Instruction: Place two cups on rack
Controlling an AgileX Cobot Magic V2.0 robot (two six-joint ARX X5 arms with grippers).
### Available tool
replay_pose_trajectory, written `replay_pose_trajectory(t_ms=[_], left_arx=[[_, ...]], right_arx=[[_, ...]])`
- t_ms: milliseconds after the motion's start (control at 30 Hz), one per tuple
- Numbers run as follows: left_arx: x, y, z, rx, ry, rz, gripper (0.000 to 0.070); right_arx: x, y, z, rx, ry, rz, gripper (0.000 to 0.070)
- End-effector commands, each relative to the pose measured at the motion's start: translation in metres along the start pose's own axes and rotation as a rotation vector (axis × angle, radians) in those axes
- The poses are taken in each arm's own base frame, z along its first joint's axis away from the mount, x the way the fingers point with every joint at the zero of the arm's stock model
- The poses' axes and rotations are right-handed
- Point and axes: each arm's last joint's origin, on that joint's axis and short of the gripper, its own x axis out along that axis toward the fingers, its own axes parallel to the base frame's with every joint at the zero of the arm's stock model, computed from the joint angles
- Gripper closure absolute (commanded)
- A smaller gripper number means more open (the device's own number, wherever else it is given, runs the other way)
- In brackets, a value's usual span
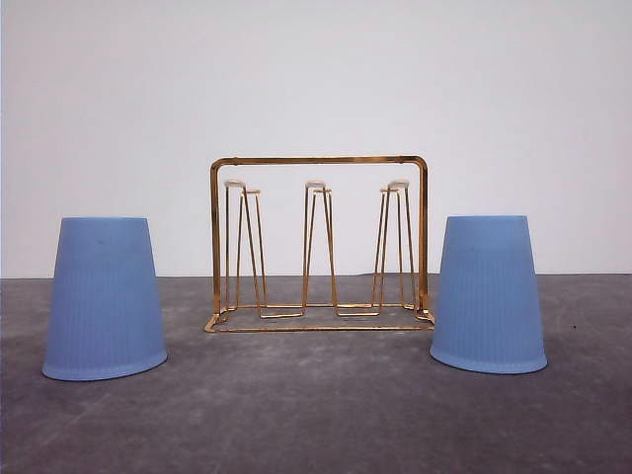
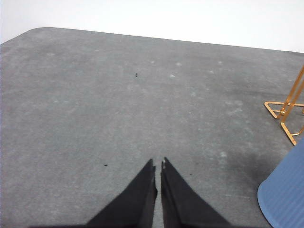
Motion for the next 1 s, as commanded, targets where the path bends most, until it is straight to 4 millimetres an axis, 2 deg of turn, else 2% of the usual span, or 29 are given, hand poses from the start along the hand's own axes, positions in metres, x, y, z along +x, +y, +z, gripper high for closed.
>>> replay_pose_trajectory(t_ms=[0,300,500,633,767,867,967], left_arx=[[0.002,0.000,-0.005,-0.006,0.019,0.002,0.0700],[0.002,0.000,-0.003,-0.071,-0.002,-0.004,0.0700],[-0.005,-0.001,0.015,-0.123,-0.045,-0.005,0.0698],[-0.016,-0.003,0.047,-0.179,-0.068,-0.009,0.0697],[-0.023,-0.007,0.093,-0.181,-0.071,-0.011,0.0697],[-0.019,-0.011,0.131,-0.174,-0.022,-0.035,0.0698],[-0.008,-0.016,0.164,-0.132,0.080,-0.117,0.0698]], right_arx=[[0.000,0.000,0.000,0.007,-0.008,-0.002,0.0689],[0.000,0.000,0.000,0.040,-0.011,0.005,0.0690],[-0.002,0.000,0.007,0.218,-0.034,-0.003,0.0695],[-0.008,-0.001,0.029,0.339,-0.078,0.016,0.0695],[-0.014,-0.001,0.064,0.380,-0.088,0.049,0.0696],[-0.014,-0.002,0.094,0.366,-0.068,0.077,0.0696],[-0.007,-0.003,0.123,0.312,-0.004,0.111,0.0696]])
